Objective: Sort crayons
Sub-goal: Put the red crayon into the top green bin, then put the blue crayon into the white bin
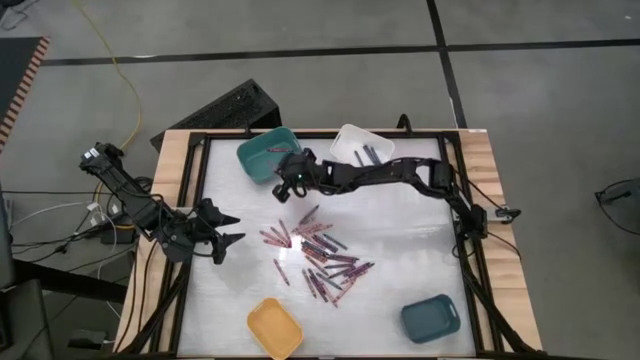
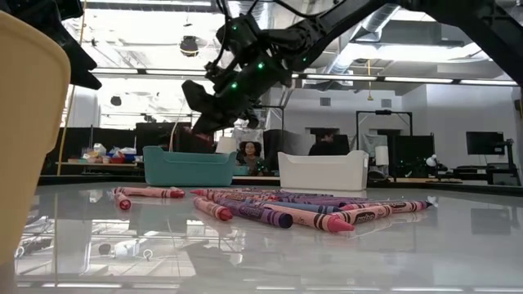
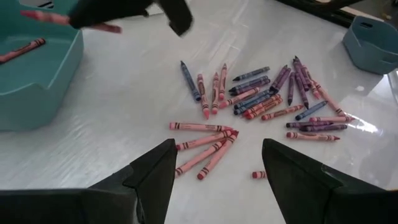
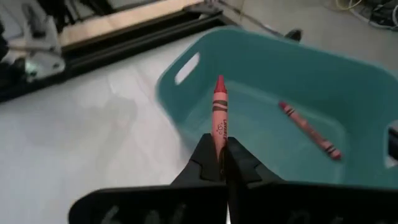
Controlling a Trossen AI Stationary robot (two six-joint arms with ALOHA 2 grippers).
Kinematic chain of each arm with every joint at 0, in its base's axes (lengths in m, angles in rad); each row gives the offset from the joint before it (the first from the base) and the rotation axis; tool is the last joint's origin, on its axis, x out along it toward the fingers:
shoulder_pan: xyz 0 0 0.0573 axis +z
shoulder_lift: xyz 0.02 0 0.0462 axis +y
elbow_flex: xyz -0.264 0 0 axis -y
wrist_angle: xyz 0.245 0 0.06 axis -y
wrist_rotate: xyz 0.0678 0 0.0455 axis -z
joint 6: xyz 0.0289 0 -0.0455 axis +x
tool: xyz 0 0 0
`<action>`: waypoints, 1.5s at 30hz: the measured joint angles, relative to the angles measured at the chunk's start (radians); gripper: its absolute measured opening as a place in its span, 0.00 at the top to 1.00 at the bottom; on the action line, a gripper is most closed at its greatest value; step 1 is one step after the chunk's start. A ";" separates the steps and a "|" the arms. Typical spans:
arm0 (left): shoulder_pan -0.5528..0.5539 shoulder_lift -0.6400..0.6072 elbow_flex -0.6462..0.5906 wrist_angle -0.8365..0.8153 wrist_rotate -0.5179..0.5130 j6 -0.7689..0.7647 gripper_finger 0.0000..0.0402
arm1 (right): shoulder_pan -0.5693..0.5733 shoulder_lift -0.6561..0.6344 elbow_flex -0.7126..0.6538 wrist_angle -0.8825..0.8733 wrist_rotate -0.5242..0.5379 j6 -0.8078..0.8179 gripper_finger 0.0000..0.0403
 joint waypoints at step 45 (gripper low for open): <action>0.000 0.000 0.000 0.003 0.000 -0.007 0.43 | -0.067 -0.228 0.002 -0.335 -0.286 -0.009 0.83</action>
